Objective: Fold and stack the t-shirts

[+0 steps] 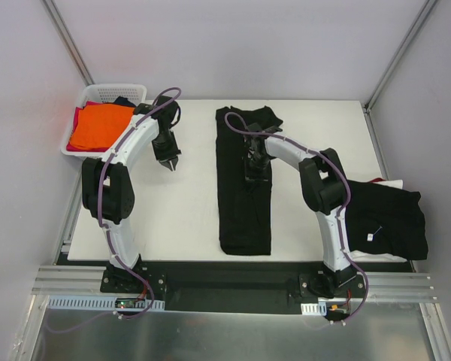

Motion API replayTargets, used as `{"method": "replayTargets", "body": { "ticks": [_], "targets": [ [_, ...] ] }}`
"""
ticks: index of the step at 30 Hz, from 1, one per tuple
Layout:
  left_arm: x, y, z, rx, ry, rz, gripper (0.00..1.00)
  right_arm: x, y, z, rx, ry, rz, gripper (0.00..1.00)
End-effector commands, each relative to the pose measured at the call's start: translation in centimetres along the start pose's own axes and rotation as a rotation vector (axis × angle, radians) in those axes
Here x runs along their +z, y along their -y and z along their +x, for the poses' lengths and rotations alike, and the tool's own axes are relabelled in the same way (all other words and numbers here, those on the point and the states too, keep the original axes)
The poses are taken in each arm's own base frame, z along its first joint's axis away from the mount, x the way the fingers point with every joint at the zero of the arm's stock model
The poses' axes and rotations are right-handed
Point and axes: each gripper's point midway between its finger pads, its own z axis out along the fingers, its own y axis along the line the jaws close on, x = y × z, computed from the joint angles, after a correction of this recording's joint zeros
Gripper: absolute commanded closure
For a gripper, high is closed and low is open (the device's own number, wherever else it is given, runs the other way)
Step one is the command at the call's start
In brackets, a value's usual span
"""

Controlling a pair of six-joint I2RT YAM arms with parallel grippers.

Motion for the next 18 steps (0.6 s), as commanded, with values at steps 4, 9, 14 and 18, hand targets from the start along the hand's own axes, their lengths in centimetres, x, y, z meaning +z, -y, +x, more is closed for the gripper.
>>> {"method": "replayTargets", "body": {
  "ticks": [4, 9, 14, 18],
  "targets": [
    [-0.8, -0.1, 0.4, 0.035, 0.002, -0.010, 0.91, 1.2, 2.1, -3.1, -0.021, 0.055, 0.070, 0.99],
    [-1.4, 0.0, 0.3, 0.032, 0.017, 0.000, 0.87, -1.9, -0.4, -3.7, -0.085, 0.143, -0.068, 0.66],
    [-3.0, 1.3, 0.3, 0.087, 0.075, 0.029, 0.37, -7.5, -1.9, -2.9, -0.102, 0.234, -0.159, 0.38],
    [-3.7, 2.3, 2.7, 0.138, 0.065, 0.069, 0.01, -9.1, -0.7, 0.9, -0.076, 0.220, -0.158, 0.29]
  ]
}}
